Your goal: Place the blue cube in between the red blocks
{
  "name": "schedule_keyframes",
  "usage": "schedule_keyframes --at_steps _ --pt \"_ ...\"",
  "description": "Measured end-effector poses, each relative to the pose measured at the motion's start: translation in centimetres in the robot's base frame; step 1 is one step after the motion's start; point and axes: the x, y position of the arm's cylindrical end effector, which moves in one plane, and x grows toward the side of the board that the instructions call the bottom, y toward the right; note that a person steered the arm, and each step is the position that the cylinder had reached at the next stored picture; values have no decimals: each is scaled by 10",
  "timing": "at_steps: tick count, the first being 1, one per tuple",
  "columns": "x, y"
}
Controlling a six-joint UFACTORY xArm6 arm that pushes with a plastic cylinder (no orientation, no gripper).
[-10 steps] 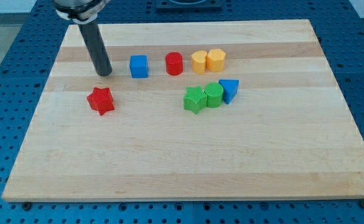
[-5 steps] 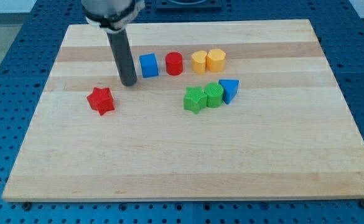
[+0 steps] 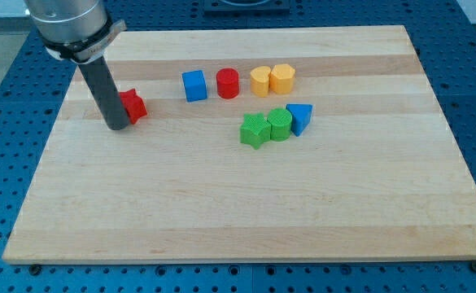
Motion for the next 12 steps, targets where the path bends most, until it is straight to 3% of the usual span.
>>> schedule_keyframes --at_steps 1,3,5,7,12 --pt "11 -10" --pt "-22 -6" --pt "-5 -21" --pt "-37 4" --pt "-56 29"
